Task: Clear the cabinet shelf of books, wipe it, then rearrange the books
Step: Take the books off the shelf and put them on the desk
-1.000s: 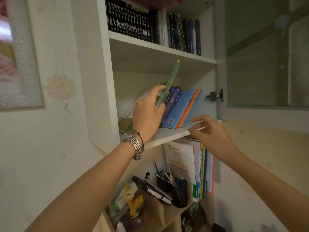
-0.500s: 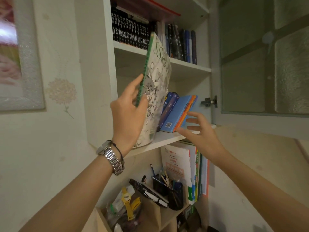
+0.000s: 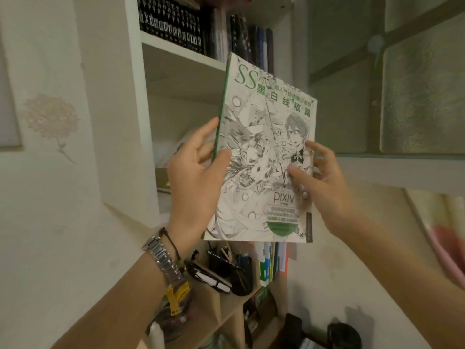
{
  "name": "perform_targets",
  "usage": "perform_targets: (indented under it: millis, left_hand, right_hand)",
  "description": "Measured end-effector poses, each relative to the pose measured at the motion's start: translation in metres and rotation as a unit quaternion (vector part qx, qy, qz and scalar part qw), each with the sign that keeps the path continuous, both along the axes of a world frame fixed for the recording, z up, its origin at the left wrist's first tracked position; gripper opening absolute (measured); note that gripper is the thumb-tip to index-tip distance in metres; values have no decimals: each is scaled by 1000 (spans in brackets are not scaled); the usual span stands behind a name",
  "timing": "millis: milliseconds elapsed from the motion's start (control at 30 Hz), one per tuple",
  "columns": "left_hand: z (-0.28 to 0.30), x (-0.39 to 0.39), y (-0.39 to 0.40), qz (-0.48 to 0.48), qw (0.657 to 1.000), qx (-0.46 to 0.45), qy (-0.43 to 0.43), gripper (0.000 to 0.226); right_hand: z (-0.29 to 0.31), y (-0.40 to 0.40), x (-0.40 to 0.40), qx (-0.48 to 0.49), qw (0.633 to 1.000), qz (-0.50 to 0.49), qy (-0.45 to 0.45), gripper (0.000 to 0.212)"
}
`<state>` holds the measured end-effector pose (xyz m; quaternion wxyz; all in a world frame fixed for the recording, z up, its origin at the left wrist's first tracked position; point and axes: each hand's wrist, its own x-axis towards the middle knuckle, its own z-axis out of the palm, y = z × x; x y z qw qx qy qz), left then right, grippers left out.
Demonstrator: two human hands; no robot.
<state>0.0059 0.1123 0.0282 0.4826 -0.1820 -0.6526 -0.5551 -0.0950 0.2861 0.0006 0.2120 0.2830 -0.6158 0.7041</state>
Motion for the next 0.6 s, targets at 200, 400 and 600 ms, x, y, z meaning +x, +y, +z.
perform_targets:
  millis: [200,400,600]
  left_hand:
    - [-58,-19,17,-72,991,32,-108,45]
    - [-133,-32,40,-143,961,52,-232,45]
    - [-215,-42,59,-135,931,24,-340,43]
  right_hand:
    - [-66,46,7,21,993,-68,-99,48]
    - [-150,94,26,62,975,-94,-191,49]
    - [-221,118,57,80,935,-139,-316,48]
